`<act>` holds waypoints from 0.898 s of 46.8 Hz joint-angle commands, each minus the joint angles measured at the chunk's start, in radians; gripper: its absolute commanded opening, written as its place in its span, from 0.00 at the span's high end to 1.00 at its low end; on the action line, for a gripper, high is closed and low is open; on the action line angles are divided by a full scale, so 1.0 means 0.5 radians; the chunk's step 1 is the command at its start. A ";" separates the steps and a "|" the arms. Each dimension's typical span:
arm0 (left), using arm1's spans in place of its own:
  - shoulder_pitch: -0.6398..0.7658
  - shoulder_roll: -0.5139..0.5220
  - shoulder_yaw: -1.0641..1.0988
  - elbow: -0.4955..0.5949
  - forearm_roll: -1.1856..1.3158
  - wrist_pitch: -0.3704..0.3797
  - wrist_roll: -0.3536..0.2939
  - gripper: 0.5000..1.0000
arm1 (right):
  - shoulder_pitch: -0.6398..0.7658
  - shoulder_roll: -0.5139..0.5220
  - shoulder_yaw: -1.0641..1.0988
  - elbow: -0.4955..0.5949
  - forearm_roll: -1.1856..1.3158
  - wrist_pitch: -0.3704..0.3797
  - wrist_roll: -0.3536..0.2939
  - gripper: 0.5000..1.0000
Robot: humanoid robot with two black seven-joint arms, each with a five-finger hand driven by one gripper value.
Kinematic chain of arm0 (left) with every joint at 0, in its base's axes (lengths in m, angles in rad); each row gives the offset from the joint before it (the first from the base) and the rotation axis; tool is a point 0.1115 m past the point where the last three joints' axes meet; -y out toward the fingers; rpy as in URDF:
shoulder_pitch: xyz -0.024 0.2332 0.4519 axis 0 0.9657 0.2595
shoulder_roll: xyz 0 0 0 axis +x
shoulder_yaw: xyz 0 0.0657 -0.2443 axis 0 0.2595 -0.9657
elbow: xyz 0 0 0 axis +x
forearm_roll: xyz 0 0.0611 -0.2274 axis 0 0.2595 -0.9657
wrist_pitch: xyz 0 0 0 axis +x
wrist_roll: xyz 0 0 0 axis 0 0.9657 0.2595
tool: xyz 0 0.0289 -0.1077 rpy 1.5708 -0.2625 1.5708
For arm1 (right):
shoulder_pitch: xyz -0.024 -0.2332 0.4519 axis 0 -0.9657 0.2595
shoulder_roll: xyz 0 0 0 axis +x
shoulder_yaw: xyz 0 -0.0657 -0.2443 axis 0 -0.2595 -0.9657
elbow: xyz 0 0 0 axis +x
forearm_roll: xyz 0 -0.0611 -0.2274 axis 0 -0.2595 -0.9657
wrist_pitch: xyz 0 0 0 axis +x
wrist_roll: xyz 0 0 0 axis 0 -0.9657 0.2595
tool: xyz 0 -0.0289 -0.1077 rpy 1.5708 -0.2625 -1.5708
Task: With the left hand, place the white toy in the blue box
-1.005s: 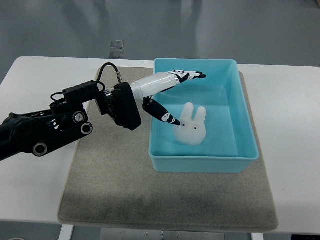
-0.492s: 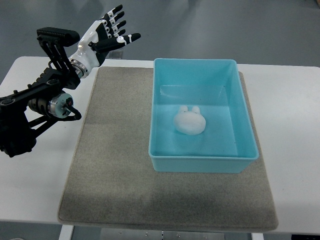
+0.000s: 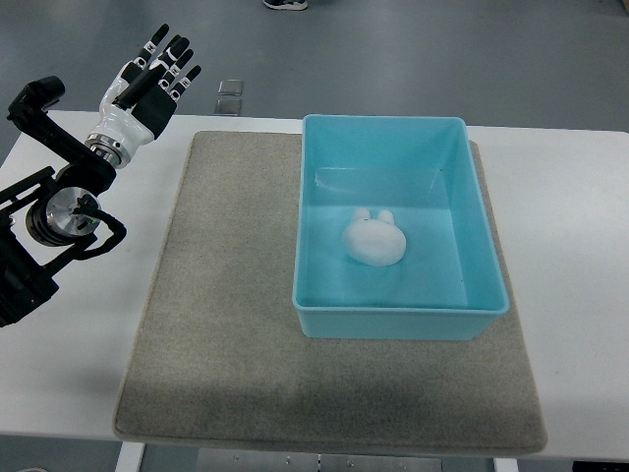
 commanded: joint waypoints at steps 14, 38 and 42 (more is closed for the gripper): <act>0.115 0.000 -0.077 -0.001 -0.002 0.010 -0.043 0.00 | 0.000 0.000 0.000 0.000 0.000 0.002 0.000 0.13; 0.136 0.006 -0.084 0.002 -0.002 0.016 -0.071 0.00 | 0.000 0.000 0.000 0.000 0.000 0.002 0.000 0.13; 0.142 0.006 -0.114 0.002 -0.002 0.013 -0.074 0.00 | 0.000 0.000 0.000 0.000 -0.003 -0.001 0.000 0.13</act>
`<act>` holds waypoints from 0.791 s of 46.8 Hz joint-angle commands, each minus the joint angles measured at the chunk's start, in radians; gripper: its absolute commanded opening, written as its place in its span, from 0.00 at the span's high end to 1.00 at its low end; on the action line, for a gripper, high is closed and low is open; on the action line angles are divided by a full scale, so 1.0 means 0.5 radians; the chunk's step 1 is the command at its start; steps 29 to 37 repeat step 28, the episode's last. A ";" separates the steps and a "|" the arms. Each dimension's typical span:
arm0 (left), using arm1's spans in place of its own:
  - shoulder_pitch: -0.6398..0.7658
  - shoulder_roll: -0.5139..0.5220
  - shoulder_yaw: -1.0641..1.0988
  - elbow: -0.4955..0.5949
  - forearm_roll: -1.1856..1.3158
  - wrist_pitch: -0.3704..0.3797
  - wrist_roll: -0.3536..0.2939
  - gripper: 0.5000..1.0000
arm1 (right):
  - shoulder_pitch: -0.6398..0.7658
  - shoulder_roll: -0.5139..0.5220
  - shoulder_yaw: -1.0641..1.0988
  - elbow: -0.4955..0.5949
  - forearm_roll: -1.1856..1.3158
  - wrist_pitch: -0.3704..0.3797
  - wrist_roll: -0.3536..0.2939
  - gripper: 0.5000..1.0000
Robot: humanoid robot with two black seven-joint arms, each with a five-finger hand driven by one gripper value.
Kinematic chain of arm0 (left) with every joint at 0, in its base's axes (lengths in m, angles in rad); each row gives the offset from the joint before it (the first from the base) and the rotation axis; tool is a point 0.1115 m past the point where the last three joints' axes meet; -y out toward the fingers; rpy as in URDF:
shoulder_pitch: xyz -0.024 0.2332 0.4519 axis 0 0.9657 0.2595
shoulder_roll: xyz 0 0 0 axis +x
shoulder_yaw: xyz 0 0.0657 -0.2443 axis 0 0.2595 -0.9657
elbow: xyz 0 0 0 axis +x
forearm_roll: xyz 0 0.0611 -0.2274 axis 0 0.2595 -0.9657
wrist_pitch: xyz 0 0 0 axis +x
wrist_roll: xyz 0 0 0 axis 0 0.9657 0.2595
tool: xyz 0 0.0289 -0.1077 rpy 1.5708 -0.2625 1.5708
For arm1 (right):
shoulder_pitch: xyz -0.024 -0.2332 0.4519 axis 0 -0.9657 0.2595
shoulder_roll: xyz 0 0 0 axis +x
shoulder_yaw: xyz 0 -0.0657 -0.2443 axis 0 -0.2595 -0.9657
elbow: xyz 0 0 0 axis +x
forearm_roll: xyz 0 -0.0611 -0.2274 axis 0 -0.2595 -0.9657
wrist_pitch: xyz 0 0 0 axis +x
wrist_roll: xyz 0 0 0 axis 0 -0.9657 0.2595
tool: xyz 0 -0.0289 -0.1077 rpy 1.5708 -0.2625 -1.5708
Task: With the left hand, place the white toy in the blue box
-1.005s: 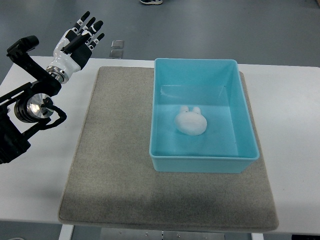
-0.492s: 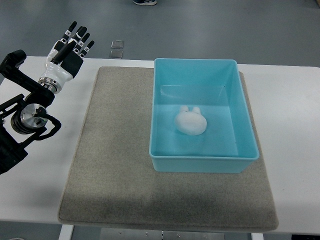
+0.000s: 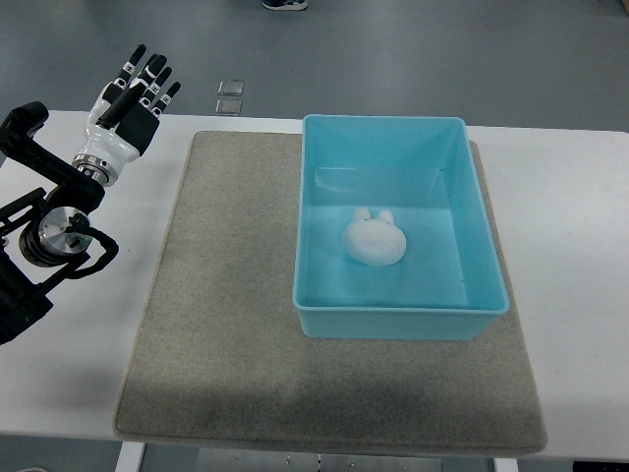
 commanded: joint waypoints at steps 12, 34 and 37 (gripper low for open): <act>0.001 -0.003 -0.055 -0.001 0.000 -0.014 -0.004 0.00 | 0.000 0.000 0.000 0.000 0.001 0.001 0.000 0.13; 0.001 -0.003 -0.077 -0.001 0.006 -0.011 -0.004 0.00 | -0.006 0.000 0.000 0.018 -0.018 0.019 0.000 0.13; 0.001 -0.003 -0.077 -0.001 0.006 -0.011 -0.004 0.00 | -0.006 0.000 0.000 0.018 -0.018 0.019 0.000 0.13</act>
